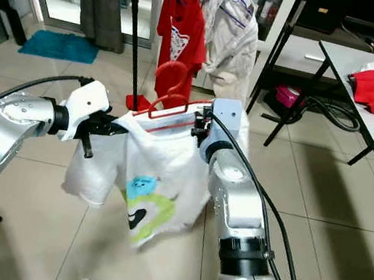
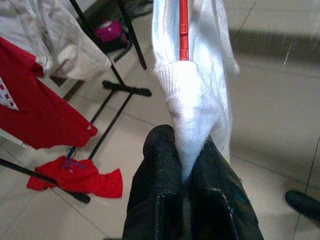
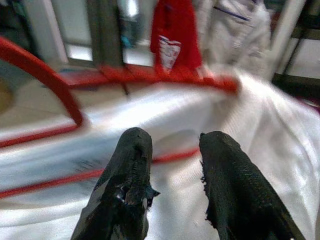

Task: Hang hanger

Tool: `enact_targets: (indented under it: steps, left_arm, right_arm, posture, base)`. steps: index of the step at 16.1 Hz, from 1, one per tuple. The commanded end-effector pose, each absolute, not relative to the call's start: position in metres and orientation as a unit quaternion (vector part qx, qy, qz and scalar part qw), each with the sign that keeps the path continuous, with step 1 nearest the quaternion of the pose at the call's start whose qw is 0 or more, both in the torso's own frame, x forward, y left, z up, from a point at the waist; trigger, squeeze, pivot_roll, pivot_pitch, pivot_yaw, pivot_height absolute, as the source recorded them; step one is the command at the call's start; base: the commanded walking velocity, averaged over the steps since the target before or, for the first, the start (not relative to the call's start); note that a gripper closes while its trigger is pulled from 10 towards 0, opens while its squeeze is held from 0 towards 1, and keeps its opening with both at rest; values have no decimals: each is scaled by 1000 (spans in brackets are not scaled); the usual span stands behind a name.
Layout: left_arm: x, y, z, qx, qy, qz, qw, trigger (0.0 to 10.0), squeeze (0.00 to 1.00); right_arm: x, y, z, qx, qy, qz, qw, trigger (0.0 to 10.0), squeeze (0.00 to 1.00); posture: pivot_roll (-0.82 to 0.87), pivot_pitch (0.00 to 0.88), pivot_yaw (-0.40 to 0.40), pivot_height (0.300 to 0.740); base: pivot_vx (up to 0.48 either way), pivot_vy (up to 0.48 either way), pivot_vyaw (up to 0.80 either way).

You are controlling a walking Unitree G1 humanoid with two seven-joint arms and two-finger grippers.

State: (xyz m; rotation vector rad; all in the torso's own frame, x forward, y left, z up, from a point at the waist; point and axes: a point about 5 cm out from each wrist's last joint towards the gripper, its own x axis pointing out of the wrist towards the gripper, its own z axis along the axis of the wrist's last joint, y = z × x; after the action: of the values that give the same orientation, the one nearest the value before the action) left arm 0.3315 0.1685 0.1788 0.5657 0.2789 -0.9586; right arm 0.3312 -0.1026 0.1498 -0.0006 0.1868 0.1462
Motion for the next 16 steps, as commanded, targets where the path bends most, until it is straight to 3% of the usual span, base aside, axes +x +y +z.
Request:
enact_targets:
  steps: [1, 8, 16]
  left_arm:
    - [330, 167, 185, 267, 118, -454, 842, 0, 0]
    - [327, 167, 184, 260, 125, -449, 846, 0, 0]
    - [324, 155, 186, 251, 116, -466, 841, 0, 0]
  right_arm:
    - [335, -111, 152, 3, 88, 42, 995, 10000, 0]
    - [339, -121, 160, 11, 65, -1, 998, 10000, 0]
    - [345, -113, 156, 18, 72, -1, 997, 10000, 0]
  posture:
    - [-28, 0, -16, 740]
    - [-33, 0, -17, 740]
    - [-31, 0, -22, 740]
  base:
    - [0, 0, 0]
    - [0, 0, 0]
    - [0, 0, 0]
